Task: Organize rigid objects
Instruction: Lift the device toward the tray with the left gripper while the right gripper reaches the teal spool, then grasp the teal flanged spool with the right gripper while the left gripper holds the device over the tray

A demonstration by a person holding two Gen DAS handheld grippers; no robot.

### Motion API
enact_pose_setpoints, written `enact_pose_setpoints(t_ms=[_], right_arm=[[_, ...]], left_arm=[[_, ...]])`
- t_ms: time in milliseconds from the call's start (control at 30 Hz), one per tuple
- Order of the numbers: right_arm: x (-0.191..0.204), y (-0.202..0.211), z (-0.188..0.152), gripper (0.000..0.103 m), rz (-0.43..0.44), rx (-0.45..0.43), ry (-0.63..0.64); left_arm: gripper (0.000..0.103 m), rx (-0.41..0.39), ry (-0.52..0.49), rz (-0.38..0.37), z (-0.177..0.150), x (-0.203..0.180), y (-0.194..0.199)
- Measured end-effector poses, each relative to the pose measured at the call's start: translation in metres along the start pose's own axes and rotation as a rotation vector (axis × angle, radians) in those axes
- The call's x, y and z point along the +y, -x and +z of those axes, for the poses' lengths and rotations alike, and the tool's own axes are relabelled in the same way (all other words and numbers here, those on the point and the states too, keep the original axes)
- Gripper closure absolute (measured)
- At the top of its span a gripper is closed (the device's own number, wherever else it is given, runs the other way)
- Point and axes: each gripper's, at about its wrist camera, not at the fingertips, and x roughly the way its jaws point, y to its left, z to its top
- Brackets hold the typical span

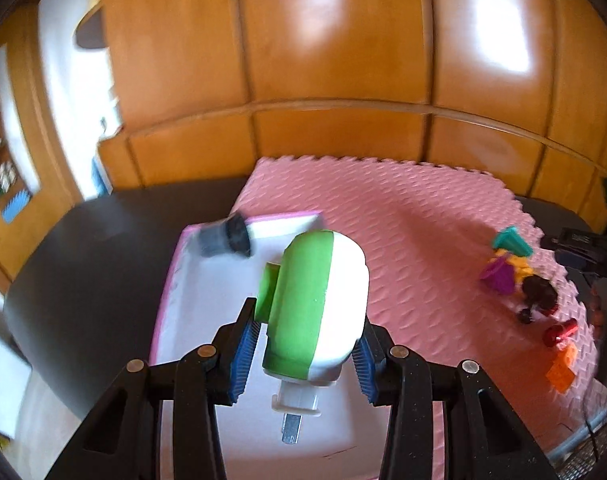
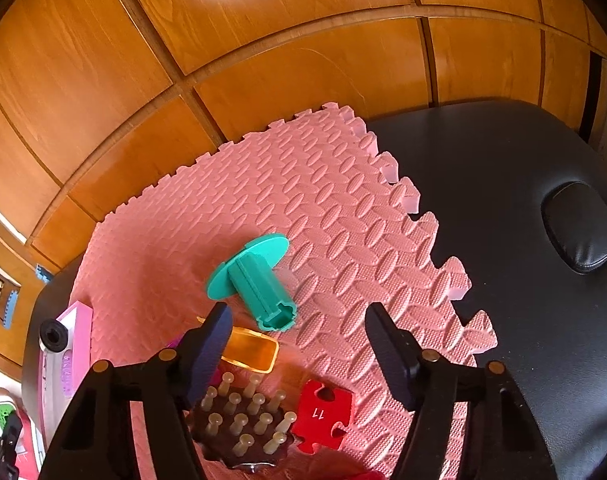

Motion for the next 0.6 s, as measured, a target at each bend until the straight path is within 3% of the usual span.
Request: enact_pose_setpoints(t_ms=[200,433,600], right_arm=[[0.007,0.002,0.001,0.044,0.012,-0.007,0.041],[0.01,-0.003,0.013,0.044,0.056,0.043,0.088],[0.04,-0.018,0.031,0.031,0.034,0.114,0.254]], left_arm=[[0.06,0.037,0.106,0.074,-0.013,0.054,-0.014],[0.059,0.064,0.145,0.091,-0.028,0.077,-0.023],[0.059,0.072,0.163,0.07,-0.03,0.078,-0.028]])
